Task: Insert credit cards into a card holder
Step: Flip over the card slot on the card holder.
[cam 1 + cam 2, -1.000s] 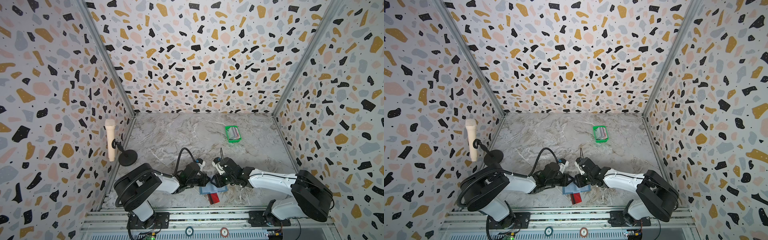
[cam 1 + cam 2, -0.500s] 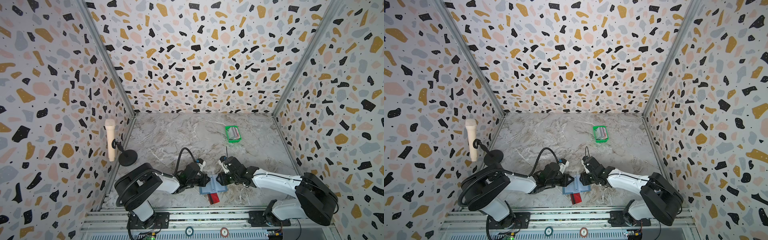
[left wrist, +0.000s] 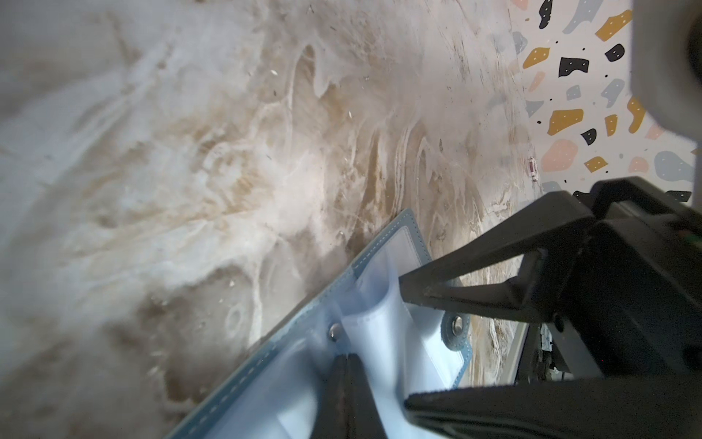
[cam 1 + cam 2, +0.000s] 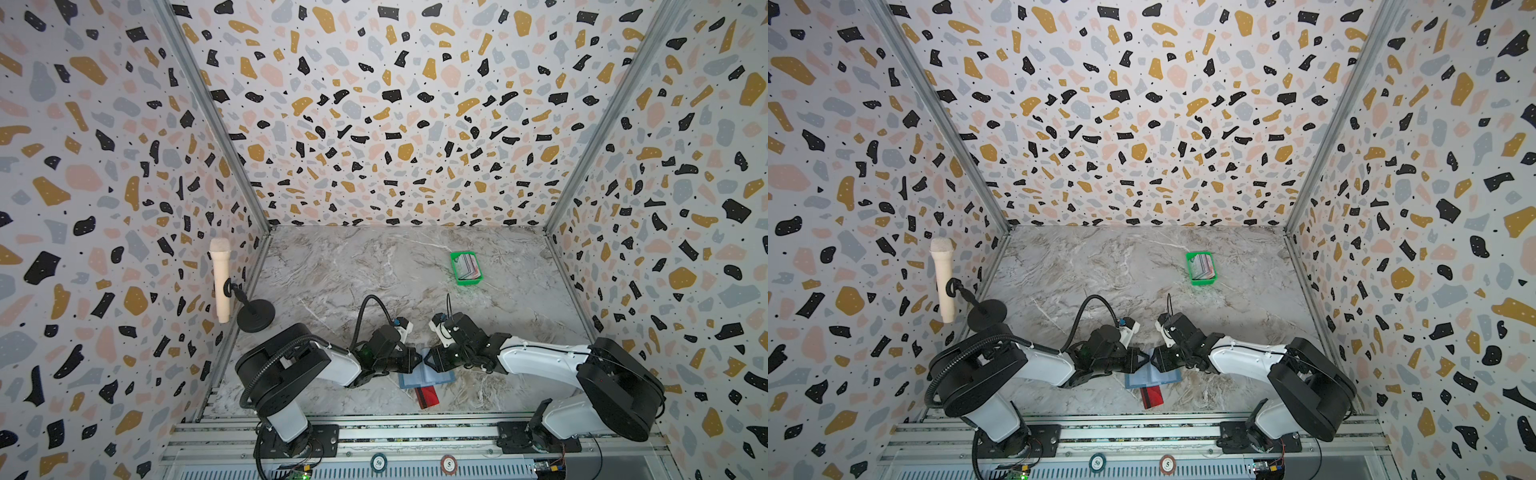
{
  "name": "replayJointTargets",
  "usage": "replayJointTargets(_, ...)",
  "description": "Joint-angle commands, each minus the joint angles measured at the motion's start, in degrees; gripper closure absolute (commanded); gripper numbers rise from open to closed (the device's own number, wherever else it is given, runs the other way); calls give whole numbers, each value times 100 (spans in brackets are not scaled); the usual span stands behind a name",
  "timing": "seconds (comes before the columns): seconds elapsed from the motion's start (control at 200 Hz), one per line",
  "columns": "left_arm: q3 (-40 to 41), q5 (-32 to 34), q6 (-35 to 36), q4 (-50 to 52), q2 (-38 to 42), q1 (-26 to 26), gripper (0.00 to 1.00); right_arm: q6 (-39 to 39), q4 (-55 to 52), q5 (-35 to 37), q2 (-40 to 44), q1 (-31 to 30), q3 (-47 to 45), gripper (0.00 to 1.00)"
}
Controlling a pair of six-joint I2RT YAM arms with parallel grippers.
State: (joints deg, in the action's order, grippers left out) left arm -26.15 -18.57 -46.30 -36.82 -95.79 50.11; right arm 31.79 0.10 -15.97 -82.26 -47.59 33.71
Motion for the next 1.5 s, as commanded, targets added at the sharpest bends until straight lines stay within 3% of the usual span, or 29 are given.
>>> replayJointTargets(0.0,175,-12,-41,253,-190,9,100,82,25,-491,-71,-81,-17,49)
replayJointTargets(0.27,328,-72,-227,-42,-175,-55,100,213,139,-698,124,-127,-14,51)
replayJointTargets(0.581,382,-113,-400,-182,80,-115,100,253,-34,-384,401,-261,126,51)
replayJointTargets(0.861,548,-114,-717,-322,673,-295,100,122,-124,-190,146,-491,483,51)
replayJointTargets(0.981,567,8,-670,46,1224,-412,97,24,-148,-137,-12,-621,758,50)
replayJointTargets(1.151,825,179,-503,813,2411,-996,93,-141,-194,-215,-577,-925,1195,50)
replayJointTargets(1.261,871,326,-232,1461,3081,-1141,85,-359,-303,-307,-865,-1202,1504,50)
replayJointTargets(1.497,816,213,-159,1634,2875,-810,85,-568,-748,267,-355,-1406,1422,50)
